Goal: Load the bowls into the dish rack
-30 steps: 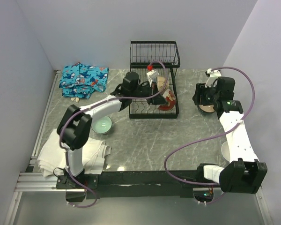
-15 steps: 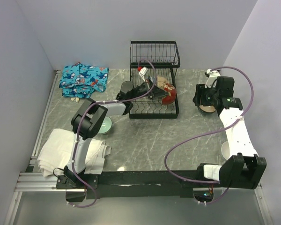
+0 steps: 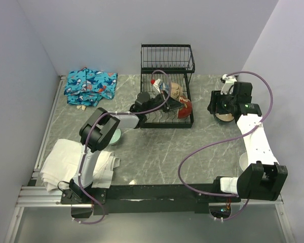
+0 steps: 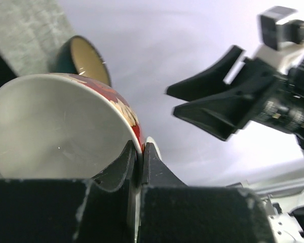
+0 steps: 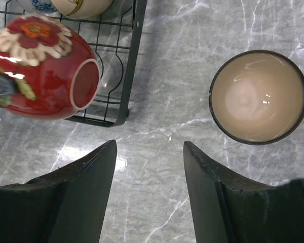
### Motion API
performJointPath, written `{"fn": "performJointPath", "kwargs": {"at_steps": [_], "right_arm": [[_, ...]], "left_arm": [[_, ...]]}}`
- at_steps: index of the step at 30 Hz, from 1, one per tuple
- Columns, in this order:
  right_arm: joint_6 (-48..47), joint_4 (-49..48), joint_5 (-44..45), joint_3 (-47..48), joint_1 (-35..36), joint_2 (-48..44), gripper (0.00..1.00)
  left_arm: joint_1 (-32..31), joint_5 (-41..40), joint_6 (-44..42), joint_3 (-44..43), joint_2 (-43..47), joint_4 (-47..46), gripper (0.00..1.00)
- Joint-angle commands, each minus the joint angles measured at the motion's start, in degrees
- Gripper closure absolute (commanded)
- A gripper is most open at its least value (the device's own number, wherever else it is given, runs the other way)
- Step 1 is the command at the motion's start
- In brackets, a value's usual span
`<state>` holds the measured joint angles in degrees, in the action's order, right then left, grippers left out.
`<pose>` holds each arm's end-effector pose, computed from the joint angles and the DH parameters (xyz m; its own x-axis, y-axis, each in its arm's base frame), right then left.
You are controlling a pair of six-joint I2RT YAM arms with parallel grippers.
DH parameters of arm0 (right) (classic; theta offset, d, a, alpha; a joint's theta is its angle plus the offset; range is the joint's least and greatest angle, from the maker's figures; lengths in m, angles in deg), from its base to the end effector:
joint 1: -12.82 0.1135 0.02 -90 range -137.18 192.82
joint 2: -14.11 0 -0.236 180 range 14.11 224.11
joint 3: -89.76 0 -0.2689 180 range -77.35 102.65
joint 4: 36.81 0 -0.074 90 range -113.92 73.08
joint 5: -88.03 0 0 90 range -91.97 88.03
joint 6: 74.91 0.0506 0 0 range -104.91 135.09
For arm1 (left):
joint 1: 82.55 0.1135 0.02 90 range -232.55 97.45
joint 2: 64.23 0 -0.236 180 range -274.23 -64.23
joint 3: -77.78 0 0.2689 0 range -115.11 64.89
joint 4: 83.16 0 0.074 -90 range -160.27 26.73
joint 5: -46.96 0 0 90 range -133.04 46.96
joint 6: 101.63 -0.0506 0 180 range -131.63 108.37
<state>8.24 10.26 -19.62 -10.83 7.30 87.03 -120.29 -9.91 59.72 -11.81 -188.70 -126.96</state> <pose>0.3107 -0.0146 0.2900 -0.6265 -0.0536 -0.7776 -0.2138 0.9712 0.1052 0.3699 -0.3213 0.1723 -0.8510 -0.3447 -0.3962 0.4166 0.0162 -0.9089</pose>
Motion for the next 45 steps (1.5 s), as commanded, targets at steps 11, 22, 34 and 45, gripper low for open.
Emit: {"fn": "performJointPath", "kwargs": {"at_steps": [11, 22, 34, 45], "right_arm": [[0.7, -0.6, -1.1, 0.8, -0.5, -0.9, 0.38], [1.5, -1.0, -1.6, -0.6, -0.5, -0.5, 0.38], [2.2, -1.5, -1.4, -0.1, -0.5, 0.8, 0.39], [2.3, -1.7, -0.9, 0.6, -0.5, 1.7, 0.39]], "left_arm": [[-1.5, -5.2, 1.0, -2.1, -2.0, -0.4, 0.99], [-1.6, -5.0, 5.0, -2.4, -4.8, -2.8, 0.99], [1.0, -1.8, 6.2, -3.8, -6.4, -4.6, 0.99], [3.2, 4.4, 3.5, -8.3, -9.2, -0.5, 0.94]]}}
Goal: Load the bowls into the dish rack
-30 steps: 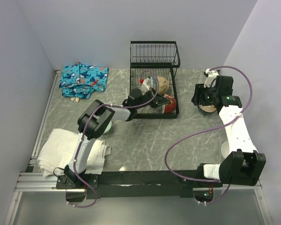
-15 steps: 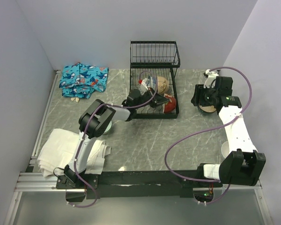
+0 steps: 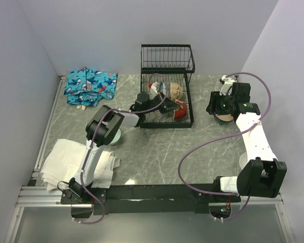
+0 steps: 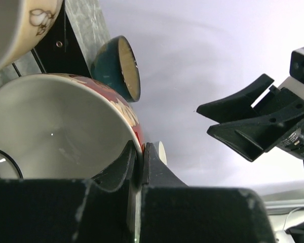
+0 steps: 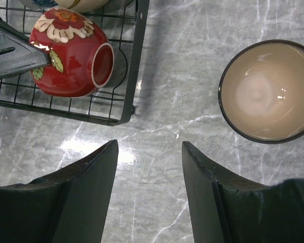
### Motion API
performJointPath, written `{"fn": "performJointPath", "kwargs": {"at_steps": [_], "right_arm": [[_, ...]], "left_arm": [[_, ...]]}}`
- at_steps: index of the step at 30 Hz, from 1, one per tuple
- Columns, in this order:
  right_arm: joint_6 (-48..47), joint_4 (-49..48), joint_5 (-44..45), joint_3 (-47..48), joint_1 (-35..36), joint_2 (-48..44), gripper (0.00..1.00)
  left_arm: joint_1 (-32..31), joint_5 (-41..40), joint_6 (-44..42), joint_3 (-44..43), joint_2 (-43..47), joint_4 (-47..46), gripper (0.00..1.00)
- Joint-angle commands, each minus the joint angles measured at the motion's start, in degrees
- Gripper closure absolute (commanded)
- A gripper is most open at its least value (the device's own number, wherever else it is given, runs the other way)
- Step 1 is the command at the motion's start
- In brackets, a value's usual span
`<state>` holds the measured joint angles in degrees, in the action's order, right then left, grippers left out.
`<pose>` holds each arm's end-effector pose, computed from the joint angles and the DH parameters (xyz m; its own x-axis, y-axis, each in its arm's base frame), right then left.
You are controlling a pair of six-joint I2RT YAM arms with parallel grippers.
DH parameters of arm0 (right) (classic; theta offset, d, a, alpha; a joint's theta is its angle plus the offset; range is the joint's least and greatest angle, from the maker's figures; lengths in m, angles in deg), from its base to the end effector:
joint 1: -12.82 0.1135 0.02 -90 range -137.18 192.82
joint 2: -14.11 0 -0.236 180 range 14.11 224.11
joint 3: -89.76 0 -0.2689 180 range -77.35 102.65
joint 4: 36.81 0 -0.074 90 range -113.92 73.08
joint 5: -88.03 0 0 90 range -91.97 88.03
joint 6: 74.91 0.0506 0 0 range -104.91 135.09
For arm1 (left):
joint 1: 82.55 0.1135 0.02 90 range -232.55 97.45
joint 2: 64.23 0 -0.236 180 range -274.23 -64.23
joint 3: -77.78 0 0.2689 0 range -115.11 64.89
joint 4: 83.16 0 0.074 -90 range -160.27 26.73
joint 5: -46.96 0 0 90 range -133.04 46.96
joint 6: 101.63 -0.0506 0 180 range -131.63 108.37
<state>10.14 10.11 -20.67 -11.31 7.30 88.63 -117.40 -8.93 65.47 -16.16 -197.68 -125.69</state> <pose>0.3151 -0.0142 0.2792 -0.6576 -0.0186 -0.7531 -0.2016 0.9676 0.1522 0.3986 -0.3121 0.1199 -0.8995 -0.3571 -0.2517 0.2504 0.0509 -0.9668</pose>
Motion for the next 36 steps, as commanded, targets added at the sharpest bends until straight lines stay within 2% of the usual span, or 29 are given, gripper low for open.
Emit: {"fn": "performJointPath", "kwargs": {"at_steps": [1, 3, 6, 11, 19, 20, 21, 24, 30, 36], "right_arm": [[0.4, -1.6, 0.2, 1.2, -0.5, 0.2, 0.39], [0.3, -1.6, 0.2, 1.3, -0.5, 0.3, 0.39], [0.3, -1.7, 0.0, 1.4, -0.5, 0.5, 0.39], [0.6, -2.3, -0.5, 1.5, -0.5, 1.0, 0.39], [1.0, -2.8, -1.1, 1.7, -0.4, 1.0, 0.39], [1.0, -2.9, -1.1, 1.7, -0.4, 1.0, 0.39], [1.1, -3.0, -1.1, 1.6, -0.4, 0.9, 0.39], [0.9, -2.7, -1.2, 1.7, -0.3, 0.4, 0.39], [0.0, -2.5, -0.7, 0.3, -0.5, -1.8, 0.39], [-4.1, -0.8, 4.6, -0.6, -0.9, -4.5, 0.38]], "left_arm": [[0.3, 3.9, -2.7, -4.2, -0.1, -0.9, 0.91], [0.4, 4.5, -2.7, -4.2, -0.1, -1.1, 0.8], [0.7, 5.3, -3.2, -4.0, 0.6, -1.2, 0.72], [1.4, 5.8, -5.3, -3.3, 2.7, 0.4, 0.68], [1.5, 6.1, -11.6, -3.9, 5.6, 5.8, 0.5], [1.5, 6.6, -12.4, -4.1, 5.7, 6.0, 0.22], [1.5, 6.7, -12.7, -4.1, 5.9, 6.1, 0.01], [2.0, 7.1, -14.1, -3.3, 7.8, 7.2, 0.04], [4.3, 8.1, -21.3, -0.8, 15.3, 17.9, 0.04], [6.1, 5.0, -38.2, 1.3, 26.7, 40.7, 0.04]]}}
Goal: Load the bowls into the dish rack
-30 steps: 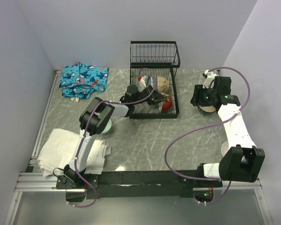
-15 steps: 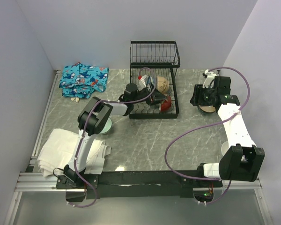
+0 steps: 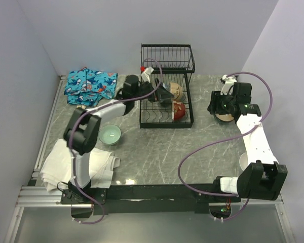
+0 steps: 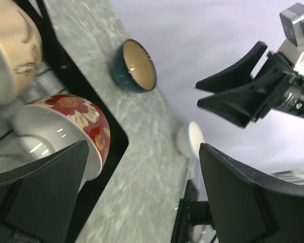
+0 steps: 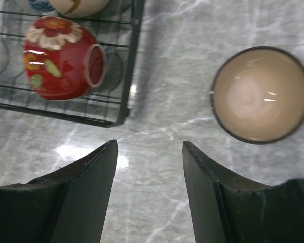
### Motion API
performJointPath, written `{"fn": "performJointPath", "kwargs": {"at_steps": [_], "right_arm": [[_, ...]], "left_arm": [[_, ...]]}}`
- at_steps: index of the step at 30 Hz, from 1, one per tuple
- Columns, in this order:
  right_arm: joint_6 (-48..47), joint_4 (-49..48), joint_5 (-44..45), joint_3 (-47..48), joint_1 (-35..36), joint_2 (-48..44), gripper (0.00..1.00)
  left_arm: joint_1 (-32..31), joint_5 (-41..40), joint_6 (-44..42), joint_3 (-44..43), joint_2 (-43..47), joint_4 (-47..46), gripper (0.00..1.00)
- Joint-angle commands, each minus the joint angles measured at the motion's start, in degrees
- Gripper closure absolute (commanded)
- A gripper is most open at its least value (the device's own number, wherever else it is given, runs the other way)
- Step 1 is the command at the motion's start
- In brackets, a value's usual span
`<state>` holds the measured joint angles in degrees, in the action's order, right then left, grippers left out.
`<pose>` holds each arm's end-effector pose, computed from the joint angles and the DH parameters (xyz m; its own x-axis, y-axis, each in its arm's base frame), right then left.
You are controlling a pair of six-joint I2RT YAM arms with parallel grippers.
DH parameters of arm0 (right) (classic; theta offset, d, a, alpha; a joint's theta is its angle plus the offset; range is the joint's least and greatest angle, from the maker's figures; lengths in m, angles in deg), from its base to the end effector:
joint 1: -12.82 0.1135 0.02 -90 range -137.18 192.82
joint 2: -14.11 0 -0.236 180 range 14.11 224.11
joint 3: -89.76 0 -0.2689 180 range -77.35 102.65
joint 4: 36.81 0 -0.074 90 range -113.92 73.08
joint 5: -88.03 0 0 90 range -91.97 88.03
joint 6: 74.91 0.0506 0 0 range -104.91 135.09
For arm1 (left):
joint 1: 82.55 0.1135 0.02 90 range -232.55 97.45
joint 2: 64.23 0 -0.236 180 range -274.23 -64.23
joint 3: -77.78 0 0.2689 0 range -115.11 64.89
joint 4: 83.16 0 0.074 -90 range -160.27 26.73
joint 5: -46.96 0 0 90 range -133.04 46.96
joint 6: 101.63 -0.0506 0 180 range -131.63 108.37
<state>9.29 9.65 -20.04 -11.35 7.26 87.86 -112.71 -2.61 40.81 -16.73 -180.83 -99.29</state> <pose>0.3135 -0.0148 0.2835 -0.6397 -0.0343 -0.7679 -0.2054 0.9703 0.1279 0.4044 -0.2729 0.2117 -0.8000 -0.2330 -0.5529 0.5019 0.2450 -0.8295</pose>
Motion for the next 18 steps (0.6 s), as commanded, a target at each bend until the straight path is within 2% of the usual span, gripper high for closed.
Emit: {"fn": "performJointPath", "kwargs": {"at_steps": [1, 3, 8, 10, 13, 15, 16, 18], "right_arm": [[-3.2, -0.5, 4.5, -1.0, -1.7, -4.1, 0.37], [-2.9, -1.0, 4.3, -1.7, -2.4, -5.4, 0.37], [-1.6, -0.9, 3.0, -3.5, -3.0, -8.4, 0.37], [-1.3, 0.4, 2.0, -3.3, -3.0, -10.0, 0.37], [-1.2, 0.7, 1.9, -4.1, -3.0, -13.3, 0.37], [-1.0, 0.6, 1.5, -4.6, -3.1, -14.9, 0.37], [-1.0, 0.5, 0.5, -5.2, -3.1, -16.2, 0.37], [-1.1, -0.3, -0.4, -5.8, -3.1, -17.4, 0.37]], "left_arm": [[1.5, -2.2, -15.8, 2.3, 11.5, 16.3, 0.04], [1.9, -3.8, -20.9, 3.3, 15.2, 21.9, 0.04], [2.3, -5.6, -25.4, 5.8, 20.3, 26.3, 0.04], [2.5, -6.5, -27.7, 5.6, 23.6, 30.9, 0.04], [3.6, -11.2, -36.0, 4.0, 29.4, 43.8, 0.04], [4.2, -15.7, -44.0, 3.3, 32.2, 51.1, 0.04], [4.1, -17.5, -50.4, 3.2, 34.7, 57.6, 0.04], [4.0, -19.0, -56.8, 3.4, 36.4, 63.6, 0.01]]}}
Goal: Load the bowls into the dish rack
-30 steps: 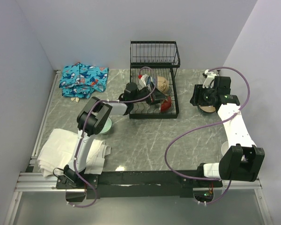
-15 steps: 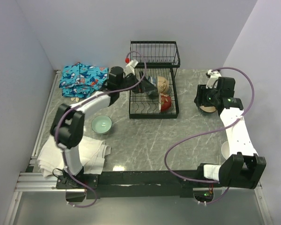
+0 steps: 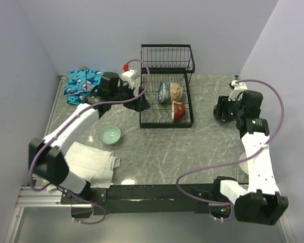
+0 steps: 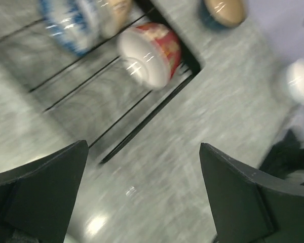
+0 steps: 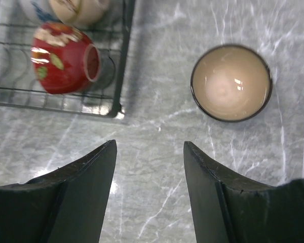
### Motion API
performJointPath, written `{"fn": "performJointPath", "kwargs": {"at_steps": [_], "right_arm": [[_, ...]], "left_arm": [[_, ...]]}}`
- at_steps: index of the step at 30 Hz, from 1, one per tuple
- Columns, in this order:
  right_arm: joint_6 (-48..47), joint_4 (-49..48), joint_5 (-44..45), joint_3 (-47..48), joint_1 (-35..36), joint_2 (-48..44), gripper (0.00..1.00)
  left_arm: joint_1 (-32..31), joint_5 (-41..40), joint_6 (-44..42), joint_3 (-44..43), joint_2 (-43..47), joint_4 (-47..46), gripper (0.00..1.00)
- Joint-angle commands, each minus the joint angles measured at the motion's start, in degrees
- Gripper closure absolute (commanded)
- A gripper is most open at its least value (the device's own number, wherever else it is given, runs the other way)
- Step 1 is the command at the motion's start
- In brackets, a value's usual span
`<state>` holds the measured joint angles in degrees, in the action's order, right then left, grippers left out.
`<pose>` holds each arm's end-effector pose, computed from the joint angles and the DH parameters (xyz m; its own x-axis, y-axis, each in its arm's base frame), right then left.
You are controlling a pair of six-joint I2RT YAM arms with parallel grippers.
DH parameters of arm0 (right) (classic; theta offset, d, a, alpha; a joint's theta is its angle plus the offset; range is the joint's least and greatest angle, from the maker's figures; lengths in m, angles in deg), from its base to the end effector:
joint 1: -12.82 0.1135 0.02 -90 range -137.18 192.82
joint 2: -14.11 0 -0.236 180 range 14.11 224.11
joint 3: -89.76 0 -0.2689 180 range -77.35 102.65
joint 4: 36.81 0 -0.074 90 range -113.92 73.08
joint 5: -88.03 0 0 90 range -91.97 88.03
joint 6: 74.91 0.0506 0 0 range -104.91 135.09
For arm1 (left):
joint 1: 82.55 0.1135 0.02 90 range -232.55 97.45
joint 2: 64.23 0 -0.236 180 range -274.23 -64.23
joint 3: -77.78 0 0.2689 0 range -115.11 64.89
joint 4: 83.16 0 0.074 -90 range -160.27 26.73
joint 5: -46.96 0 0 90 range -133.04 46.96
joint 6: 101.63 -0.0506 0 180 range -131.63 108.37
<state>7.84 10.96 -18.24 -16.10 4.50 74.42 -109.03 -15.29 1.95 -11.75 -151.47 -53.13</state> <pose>0.2652 -0.0244 0.3144 -0.5365 -0.0440 -0.8427 -0.1601 0.9858 0.0505 0.3318 -0.1916 0.3047 -0.5842 0.0589 -0.8094 0.6443 0.6401 -0.4185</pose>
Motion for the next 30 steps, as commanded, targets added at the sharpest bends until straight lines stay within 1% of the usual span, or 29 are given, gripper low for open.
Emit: {"fn": "performJointPath", "kwargs": {"at_steps": [1, 2, 3, 5, 6, 7, 8, 9, 10, 11, 12, 13, 15, 16, 18, 19, 20, 22, 23, 25, 26, 28, 30], "right_arm": [[0.1, -1.7, -3.3, -1.3, -0.3, -4.8, 0.37], [0.1, -1.9, -3.9, -1.5, -0.3, -5.2, 0.37], [0.3, -1.7, -4.1, -1.5, -0.3, -5.6, 0.37], [0.9, -0.6, -2.0, -0.5, -0.3, -6.3, 0.37], [1.4, 0.4, 0.5, -0.6, -0.6, -7.1, 0.37], [2.1, 0.7, 3.0, -1.0, -0.9, -7.5, 0.37], [3.0, 1.2, 5.8, -1.6, -1.5, -7.8, 0.37], [3.1, 2.3, 6.5, -2.6, -2.0, -7.8, 0.37], [3.4, 3.0, 7.2, -3.2, -2.7, -7.2, 0.37], [4.8, 3.1, 8.3, -3.9, -3.4, -6.8, 0.37], [5.2, 2.6, 7.6, -5.3, -4.1, -5.8, 0.38], [5.6, 2.2, 6.6, -5.7, -5.6, -5.0, 0.39], [7.2, 0.8, 5.0, -6.0, -7.1, -1.8, 0.39], [8.6, 0.5, 4.3, -5.6, -9.0, -0.6, 0.39], [7.9, 0.5, 1.7, -3.6, -10.0, 2.9, 0.4], [5.9, 0.5, 0.4, -2.6, -10.1, 4.0, 0.4], [1.3, 1.2, -1.1, -1.6, -10.1, 5.3, 0.41], [-6.2, 4.7, -8.7, 2.2, -9.8, 9.4, 0.43], [-12.5, 5.6, -9.4, 3.3, -9.2, 10.7, 0.43], [-20.9, 9.8, -14.0, 6.6, -8.8, 13.7, 0.43], [-27.9, 10.9, -14.2, 7.2, -8.6, 14.3, 0.43], [-31.1, 9.8, -11.6, 7.4, -8.2, 15.4, 0.4], [-33.5, 9.7, -9.5, 9.0, -7.9, 18.2, 0.39]], "left_arm": [[0.4, -5.9, -24.4, -1.3, 8.0, 24.7, 0.03], [0.4, -5.5, -26.7, -0.8, 8.5, 27.1, 0.08], [0.4, -6.5, -28.1, -0.2, 8.8, 29.4, 0.1], [0.3, -7.5, -29.0, 1.8, 9.8, 32.1, 0.12], [-0.1, -8.1, -29.2, 2.1, 10.1, 32.3, 0.14], [-1.1, -9.2, -30.0, 2.0, 10.9, 32.0, 0.14], [-4.6, -10.2, -31.5, 1.3, 11.0, 31.6, 0.13], [-6.8, -11.1, -33.3, 0.0, 10.4, 32.2, 0.12], [-8.8, -13.3, -36.1, -4.3, 7.9, 32.9, 0.1], [-12.0, -13.7, -36.6, -6.8, 6.3, 33.4, 0.09], [-12.9, -13.1, -36.9, -9.2, 4.7, 33.7, 0.08], [-13.4, -11.3, -36.0, -13.8, 1.8, 33.6, 0.06], [-14.2, -9.3, -33.7, -18.0, -1.1, 33.0, 0.05], [-14.6, -8.5, -31.7, -21.0, -3.2, 32.6, 0.04], [-16.4, -8.8, -31.1, -22.2, -4.4, 30.8, 0.03], [-16.9, -9.2, -31.0, -22.8, -5.4, 28.8, 0.02], [-17.3, -9.6, -30.4, -23.1, -6.0, 27.9, 0.02], [-17.3, -9.7, -28.3, -24.9, -8.8, 26.9, 0.02], [-17.2, -9.9, -27.7, -25.7, -9.7, 26.8, 0.01], [-17.0, -8.1, -26.9, -27.2, -11.3, 26.4, 0.01], [-16.9, -7.2, -26.8, -27.3, -11.5, 25.9, 0.01], [-16.8, -6.0, -26.2, -26.6, -11.7, 24.7, 0.01], [-16.3, -5.3, -26.0, -26.1, -12.0, 23.1, 0.0]]}}
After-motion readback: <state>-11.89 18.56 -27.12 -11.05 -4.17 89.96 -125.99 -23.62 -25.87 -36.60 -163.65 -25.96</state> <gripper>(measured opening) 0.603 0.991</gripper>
